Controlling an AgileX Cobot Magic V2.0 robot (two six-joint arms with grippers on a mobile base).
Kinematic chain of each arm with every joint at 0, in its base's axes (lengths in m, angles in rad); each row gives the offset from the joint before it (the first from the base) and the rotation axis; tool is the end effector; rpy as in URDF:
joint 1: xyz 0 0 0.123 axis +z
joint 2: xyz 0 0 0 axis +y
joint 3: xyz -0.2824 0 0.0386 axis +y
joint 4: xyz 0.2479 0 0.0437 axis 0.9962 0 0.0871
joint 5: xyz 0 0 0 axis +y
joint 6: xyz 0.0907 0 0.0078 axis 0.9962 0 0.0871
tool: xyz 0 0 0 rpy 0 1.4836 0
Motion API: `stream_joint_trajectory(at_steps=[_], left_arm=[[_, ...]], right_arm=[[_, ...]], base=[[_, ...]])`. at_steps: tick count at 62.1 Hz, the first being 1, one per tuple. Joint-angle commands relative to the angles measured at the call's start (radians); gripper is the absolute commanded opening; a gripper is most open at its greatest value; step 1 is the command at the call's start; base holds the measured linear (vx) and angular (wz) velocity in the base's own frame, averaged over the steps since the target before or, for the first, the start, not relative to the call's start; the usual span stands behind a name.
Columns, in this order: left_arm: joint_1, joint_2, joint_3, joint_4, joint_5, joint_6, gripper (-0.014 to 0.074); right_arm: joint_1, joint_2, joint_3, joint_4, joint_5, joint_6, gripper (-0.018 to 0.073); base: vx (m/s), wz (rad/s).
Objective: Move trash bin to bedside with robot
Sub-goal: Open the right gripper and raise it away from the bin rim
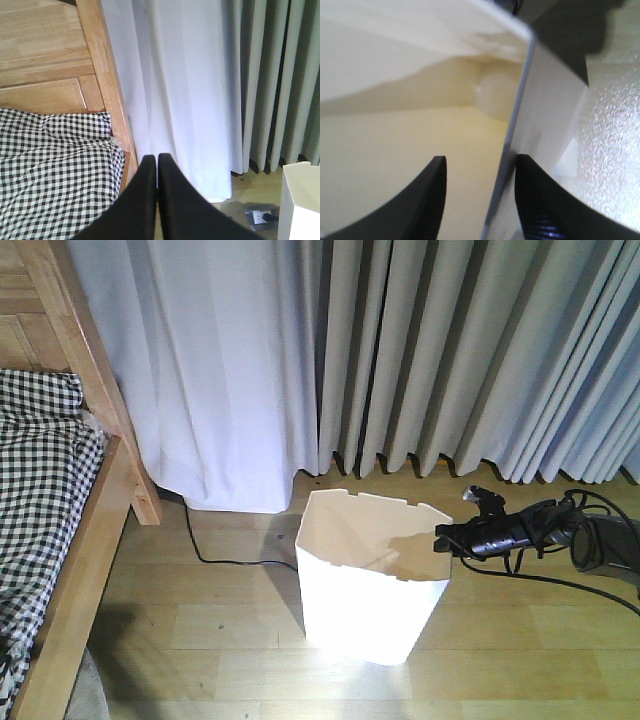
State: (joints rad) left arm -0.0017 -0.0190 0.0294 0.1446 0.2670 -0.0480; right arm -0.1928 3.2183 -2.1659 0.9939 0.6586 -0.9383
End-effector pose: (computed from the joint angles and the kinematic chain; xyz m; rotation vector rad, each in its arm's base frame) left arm 0.0546 0.0034 0.1803 0.0543 1.7584 0.0988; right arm 0.4558 -0.0413 -0.2073 0.1109 2.7828 0.7267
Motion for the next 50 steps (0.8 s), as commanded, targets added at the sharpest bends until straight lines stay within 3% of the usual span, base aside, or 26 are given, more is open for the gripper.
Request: stream_joint_trajectory(at_steps=[1,38,50], left_arm=[[-0.006,-0.010,0.029,-0.004,-0.073,-0.008,-0.0006],[-0.006,-0.010,0.029,-0.004,-0.073,-0.008,-0.0006],[-0.006,-0.010,0.029,-0.004,-0.073,-0.008,-0.0006]], right_arm=[[-0.014,-0.050,-0.020,-0.027,0.058,0.028,0.0316],[-0.105,-0.134,-0.020,-0.100,0.245,0.072,0.0316],[-0.126,-0.212,-0.020,-0.166,0.300,0.086,0.0309]], base=[[0.00,0.00],[0.00,0.00],[0.00,0.00]])
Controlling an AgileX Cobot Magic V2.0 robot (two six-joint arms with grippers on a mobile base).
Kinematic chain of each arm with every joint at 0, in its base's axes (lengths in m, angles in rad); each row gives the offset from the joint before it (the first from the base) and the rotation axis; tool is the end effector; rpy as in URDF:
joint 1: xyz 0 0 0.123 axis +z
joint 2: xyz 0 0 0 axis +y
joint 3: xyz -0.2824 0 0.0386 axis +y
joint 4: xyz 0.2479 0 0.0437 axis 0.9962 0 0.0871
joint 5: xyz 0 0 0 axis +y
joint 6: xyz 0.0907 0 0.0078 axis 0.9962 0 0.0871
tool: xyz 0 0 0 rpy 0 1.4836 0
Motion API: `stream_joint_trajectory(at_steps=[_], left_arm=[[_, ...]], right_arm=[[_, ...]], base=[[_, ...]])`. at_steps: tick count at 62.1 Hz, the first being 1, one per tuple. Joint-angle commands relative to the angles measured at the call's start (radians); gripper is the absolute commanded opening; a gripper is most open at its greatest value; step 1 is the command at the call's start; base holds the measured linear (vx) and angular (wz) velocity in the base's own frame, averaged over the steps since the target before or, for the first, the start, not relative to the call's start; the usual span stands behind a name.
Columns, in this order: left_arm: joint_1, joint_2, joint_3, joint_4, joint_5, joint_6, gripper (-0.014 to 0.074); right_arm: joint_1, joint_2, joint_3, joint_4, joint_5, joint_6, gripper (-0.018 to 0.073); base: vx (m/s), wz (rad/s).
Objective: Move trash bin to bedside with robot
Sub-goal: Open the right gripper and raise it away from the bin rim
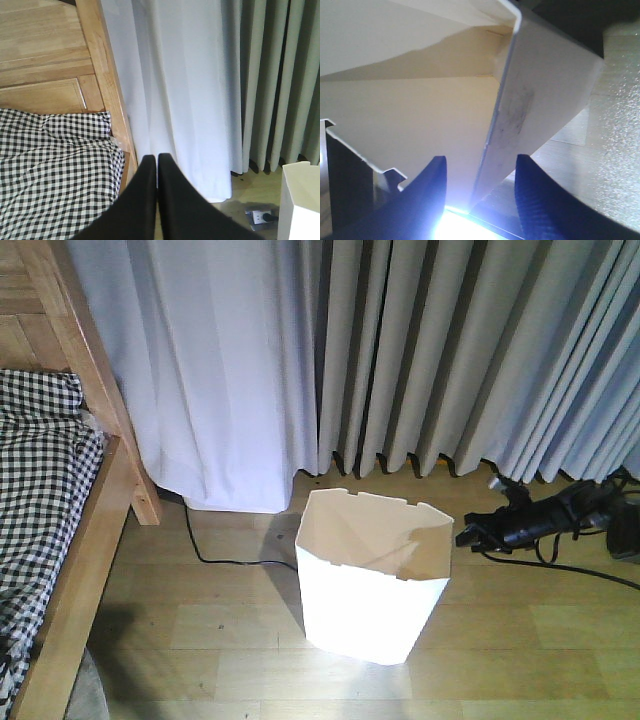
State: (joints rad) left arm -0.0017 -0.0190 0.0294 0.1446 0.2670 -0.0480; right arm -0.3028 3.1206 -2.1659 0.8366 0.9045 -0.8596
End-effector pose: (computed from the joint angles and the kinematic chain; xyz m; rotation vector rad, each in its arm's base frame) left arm 0.0546 0.0034 0.1803 0.0543 1.7584 0.0988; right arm 0.4566 -0.0869 -0.1606 0.0631 2.8398 0.8799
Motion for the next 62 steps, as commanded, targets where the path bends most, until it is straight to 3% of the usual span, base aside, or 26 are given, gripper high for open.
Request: stream_joint_trajectory(at_steps=[1,5,15,20,32,53,62], left_arm=[[-0.006,-0.010,0.029,-0.004,-0.073,-0.008,-0.0006],[-0.006,-0.010,0.029,-0.004,-0.073,-0.008,-0.0006],[-0.006,-0.010,0.029,-0.004,-0.073,-0.008,-0.0006],[-0.006,-0.010,0.029,-0.004,-0.073,-0.008,-0.0006],[-0.006,-0.010,0.029,-0.004,-0.073,-0.008,-0.0006],[-0.006,-0.010,0.029,-0.004,-0.073,-0.008,-0.0006],[-0.006,-0.010,0.029,-0.004,-0.073,-0.008,-0.0006]], right_arm=[[-0.021,-0.126,-0.020,-0.023,0.056,0.014,0.0307],[-0.022,-0.159,-0.020,-0.092,0.058,0.053,0.0294],[-0.002,-0.261,-0.020,-0.460,0.064,0.219,0.0248],[0.001,-0.332,-0.020,-0.554,0.079,0.283,0.0238],[0.001,-0.535,-0.020,-0.614,0.101,0.368,0.0239],[0.027,-0.912,-0.016,-0.617,0.205,0.351,0.0239],[0.040,-1.092,0.114,-0.615,0.157,0.360,0.0239]], base=[[0.00,0.00],[0.00,0.00],[0.00,0.00],[0.00,0.00],[0.00,0.00],[0.00,0.00],[0.00,0.00]])
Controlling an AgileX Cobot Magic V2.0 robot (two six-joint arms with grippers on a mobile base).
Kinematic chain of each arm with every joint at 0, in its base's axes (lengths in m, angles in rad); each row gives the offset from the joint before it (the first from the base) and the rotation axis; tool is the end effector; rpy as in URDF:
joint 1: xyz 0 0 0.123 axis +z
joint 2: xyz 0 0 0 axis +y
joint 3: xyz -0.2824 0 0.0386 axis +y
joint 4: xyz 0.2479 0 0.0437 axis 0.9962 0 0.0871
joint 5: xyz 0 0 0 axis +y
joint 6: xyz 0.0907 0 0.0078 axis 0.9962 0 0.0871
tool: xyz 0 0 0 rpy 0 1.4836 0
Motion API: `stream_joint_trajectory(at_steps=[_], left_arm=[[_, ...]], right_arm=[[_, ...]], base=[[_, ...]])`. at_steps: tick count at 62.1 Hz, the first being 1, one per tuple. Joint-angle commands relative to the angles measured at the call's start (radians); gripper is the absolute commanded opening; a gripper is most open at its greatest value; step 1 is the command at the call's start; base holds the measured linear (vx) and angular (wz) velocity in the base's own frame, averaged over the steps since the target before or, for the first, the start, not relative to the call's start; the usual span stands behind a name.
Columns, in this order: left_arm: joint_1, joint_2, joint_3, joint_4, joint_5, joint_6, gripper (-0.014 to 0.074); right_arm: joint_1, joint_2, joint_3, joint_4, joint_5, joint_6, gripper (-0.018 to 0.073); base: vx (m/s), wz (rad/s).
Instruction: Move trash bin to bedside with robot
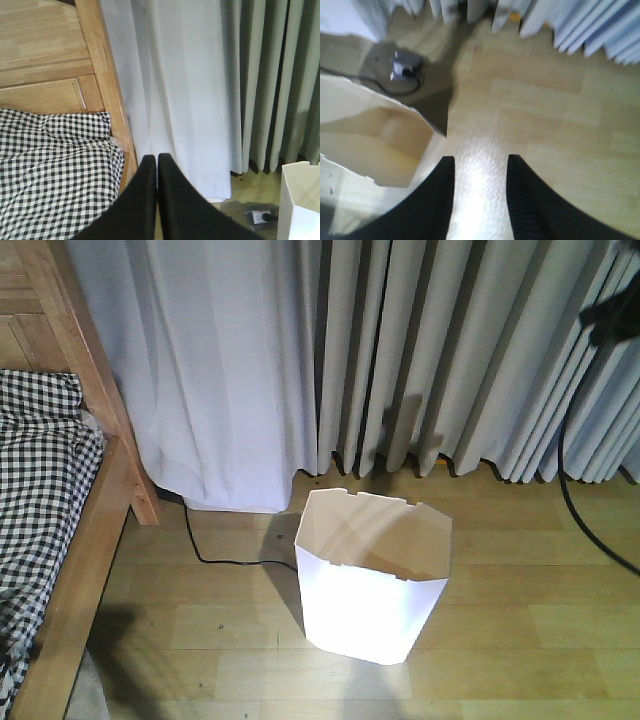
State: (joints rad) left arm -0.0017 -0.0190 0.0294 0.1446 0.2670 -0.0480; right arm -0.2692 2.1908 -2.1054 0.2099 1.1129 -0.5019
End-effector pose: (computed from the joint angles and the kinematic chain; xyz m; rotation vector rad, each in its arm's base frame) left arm 0.0546 0.0034 0.1803 0.0543 1.7584 0.0988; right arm 0.4735 -0.1130 0.2730 -0.2422 2.6284 0.0255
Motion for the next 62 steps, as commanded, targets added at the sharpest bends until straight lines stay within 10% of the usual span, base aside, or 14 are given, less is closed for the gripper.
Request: stream_joint_trajectory(at_steps=[1,38,51,62], left_arm=[[-0.006,-0.010,0.029,-0.004,-0.073,-0.008,-0.0006],[-0.006,-0.010,0.029,-0.004,-0.073,-0.008,-0.0006],[-0.006,-0.010,0.029,-0.004,-0.073,-0.008,-0.0006],[-0.006,-0.010,0.029,-0.004,-0.073,-0.008,-0.0006]], right_arm=[[0.006,-0.183,0.074,0.011,-0.063,0.002,0.0239],[0.006,-1.431,1.272,0.331,-0.861,-0.122,0.0242],[0.186,-1.855,1.630,0.337,-1.098,-0.132,0.0241],[0.203,-2.230,1.882,0.341,-1.028,-0.147,0.0244]], base=[[0.00,0.00],[0.00,0.00],[0.00,0.00],[0.00,0.00]])
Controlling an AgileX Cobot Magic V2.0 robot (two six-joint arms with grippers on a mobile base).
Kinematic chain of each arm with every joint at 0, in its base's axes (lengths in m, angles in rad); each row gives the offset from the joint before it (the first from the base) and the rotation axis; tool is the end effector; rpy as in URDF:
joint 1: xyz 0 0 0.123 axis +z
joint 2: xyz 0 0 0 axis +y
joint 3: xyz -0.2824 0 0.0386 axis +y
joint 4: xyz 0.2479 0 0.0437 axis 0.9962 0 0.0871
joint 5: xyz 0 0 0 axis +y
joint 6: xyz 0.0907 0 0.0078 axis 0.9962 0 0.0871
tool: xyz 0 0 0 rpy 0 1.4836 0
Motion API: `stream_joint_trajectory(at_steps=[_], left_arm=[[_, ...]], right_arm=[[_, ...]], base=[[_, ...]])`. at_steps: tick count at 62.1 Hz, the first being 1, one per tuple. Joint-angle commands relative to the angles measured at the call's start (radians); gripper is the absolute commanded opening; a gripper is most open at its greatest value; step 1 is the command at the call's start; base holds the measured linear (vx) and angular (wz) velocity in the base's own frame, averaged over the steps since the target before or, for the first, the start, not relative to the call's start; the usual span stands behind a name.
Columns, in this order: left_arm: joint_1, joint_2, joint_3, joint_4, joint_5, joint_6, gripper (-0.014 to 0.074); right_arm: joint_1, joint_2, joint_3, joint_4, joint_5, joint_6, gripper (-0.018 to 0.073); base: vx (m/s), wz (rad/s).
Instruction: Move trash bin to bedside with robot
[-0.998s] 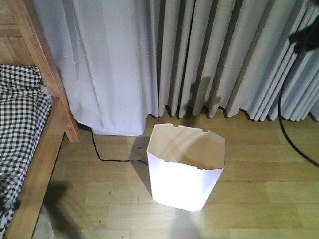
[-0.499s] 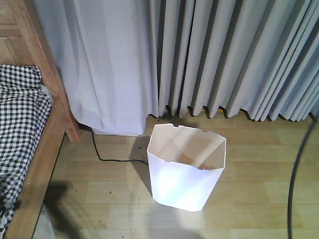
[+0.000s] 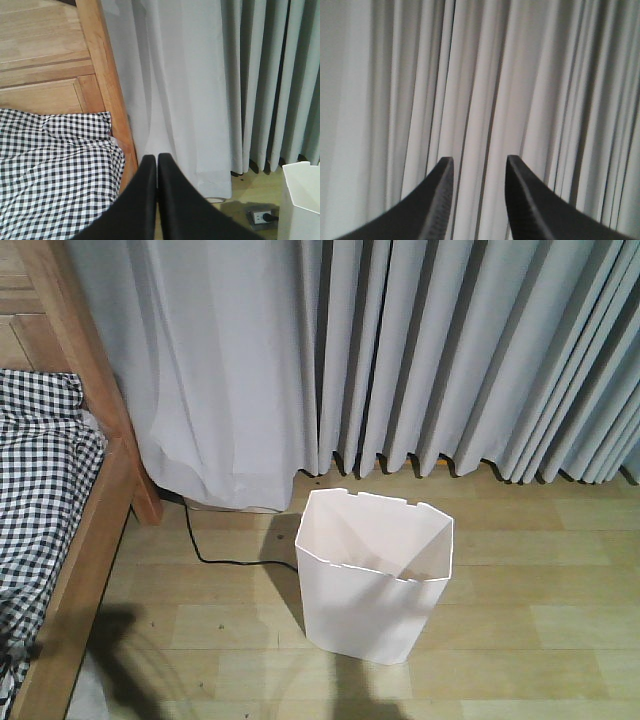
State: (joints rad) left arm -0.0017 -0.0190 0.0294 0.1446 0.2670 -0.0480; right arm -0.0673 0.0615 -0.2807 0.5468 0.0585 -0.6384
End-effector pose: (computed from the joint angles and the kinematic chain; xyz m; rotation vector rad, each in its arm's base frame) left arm 0.0546 0.0034 0.1803 0.0543 1.7584 0.0988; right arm 0.0411 0.0001 0.2984 -0.0424 1.3147 -0.1160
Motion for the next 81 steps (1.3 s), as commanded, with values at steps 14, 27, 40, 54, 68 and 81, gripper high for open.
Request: stream_joint_trajectory(at_steps=[14,27,40,54,68,81], left_arm=[[-0.006,-0.008,0.029,-0.004,-0.073,-0.008,-0.0006],[-0.006,-0.008,0.029,-0.004,-0.073,-0.008,-0.0006],[-0.006,-0.008,0.029,-0.004,-0.073,-0.008,-0.0006],[-0.006,-0.008,0.029,-0.004,-0.073,-0.008,-0.0006],[-0.006,-0.008,0.029,-0.004,-0.073,-0.008,-0.0006],[-0.006,-0.008,0.029,-0.004,-0.073,-0.008,-0.0006]], right_arm=[[0.077,0.049,0.042,0.001,0.047,-0.010,0.0244],[0.152,0.074,0.070,-0.082,0.047,-0.035,0.0239],[0.150,0.074,0.070,-0.105,0.059,-0.033,-0.0017],[0.150,0.074,0.070,-0.093,0.060,-0.033,-0.0011],[0.150,0.074,0.070,-0.093,0.060,-0.033,-0.0010],[0.150,0.074,0.072,-0.114,0.064,-0.033,-0.0011]], base=[[0.00,0.01],[0.00,0.00],[0.00,0.00],[0.00,0.00],[0.00,0.00],[0.00,0.00]])
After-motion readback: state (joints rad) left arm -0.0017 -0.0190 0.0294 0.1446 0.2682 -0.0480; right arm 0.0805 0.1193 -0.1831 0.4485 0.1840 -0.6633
